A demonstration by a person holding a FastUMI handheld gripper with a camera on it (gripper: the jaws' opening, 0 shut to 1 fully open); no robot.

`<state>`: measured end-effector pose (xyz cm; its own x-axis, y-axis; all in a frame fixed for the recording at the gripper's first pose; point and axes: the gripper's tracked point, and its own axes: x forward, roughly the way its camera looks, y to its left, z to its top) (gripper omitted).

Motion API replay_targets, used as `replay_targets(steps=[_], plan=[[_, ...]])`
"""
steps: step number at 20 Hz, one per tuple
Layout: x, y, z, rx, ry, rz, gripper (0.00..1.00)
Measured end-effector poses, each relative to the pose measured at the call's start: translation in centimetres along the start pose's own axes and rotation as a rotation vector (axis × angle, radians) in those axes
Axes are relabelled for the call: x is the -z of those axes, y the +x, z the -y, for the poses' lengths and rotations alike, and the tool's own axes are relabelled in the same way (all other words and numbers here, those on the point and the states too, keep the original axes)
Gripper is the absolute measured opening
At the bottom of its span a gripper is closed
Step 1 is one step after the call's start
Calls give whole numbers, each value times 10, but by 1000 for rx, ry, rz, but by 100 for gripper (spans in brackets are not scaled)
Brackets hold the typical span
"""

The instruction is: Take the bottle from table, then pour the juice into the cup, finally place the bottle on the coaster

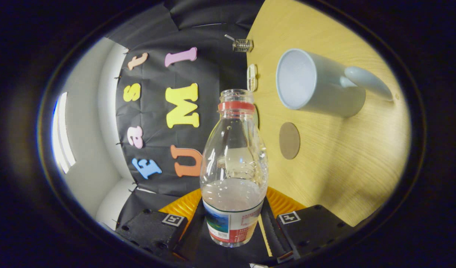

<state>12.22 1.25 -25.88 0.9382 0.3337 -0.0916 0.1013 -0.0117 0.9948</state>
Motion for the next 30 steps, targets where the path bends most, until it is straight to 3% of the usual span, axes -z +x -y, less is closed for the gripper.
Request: replay_targets(steps=[8, 30], plan=[[-12, -2, -15, -44, 115, 14, 77], [-7, 4, -32, -133, 175, -14, 77]])
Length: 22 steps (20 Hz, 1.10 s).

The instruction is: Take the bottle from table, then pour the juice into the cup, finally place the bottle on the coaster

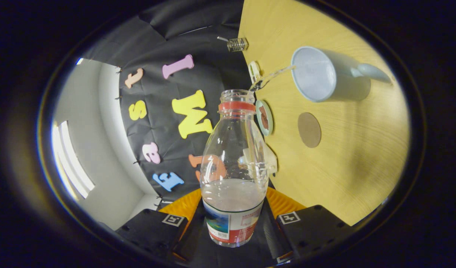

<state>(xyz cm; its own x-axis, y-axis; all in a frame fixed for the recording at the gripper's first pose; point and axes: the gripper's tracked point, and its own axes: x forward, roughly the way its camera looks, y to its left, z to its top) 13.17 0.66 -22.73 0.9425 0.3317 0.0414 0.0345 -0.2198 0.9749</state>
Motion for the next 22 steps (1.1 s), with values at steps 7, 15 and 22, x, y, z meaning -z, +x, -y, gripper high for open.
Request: replay_targets(steps=[7, 15, 22], plan=[[5, 7, -16, -16, 54, -4, 77], [9, 13, -24, -31, 86, -3, 77], [5, 11, -39, -59, 107, 11, 77]])
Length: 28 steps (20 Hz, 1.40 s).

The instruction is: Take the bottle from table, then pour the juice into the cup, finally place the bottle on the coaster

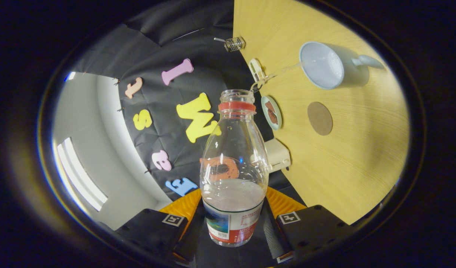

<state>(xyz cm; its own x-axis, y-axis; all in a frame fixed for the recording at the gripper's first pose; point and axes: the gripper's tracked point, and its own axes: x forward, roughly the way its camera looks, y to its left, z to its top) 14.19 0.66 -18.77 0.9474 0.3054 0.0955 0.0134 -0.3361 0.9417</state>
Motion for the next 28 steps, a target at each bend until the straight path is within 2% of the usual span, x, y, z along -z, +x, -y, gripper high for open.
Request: replay_targets(steps=[28], plan=[[-23, -3, -54, -128, 243, 12, 77]])
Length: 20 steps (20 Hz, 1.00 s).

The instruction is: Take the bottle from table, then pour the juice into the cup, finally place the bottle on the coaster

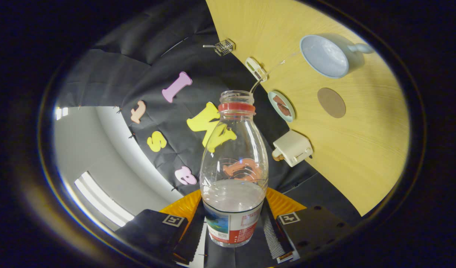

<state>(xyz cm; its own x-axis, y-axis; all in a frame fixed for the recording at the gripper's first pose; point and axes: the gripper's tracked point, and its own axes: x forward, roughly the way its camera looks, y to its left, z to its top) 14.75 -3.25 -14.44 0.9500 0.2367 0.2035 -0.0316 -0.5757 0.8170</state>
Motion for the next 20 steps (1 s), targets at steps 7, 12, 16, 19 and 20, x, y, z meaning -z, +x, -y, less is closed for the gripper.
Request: replay_targets(steps=[7, 12, 16, 19, 20], plan=[[16, -1, -18, -25, -15, -10, 77], [-3, -5, 5, 14, 3, 23, 77], [-12, -4, 29, 71, 1, 43, 77], [-11, -3, 29, 81, -111, 49, 77], [-8, -4, 29, 95, -181, 43, 77]])
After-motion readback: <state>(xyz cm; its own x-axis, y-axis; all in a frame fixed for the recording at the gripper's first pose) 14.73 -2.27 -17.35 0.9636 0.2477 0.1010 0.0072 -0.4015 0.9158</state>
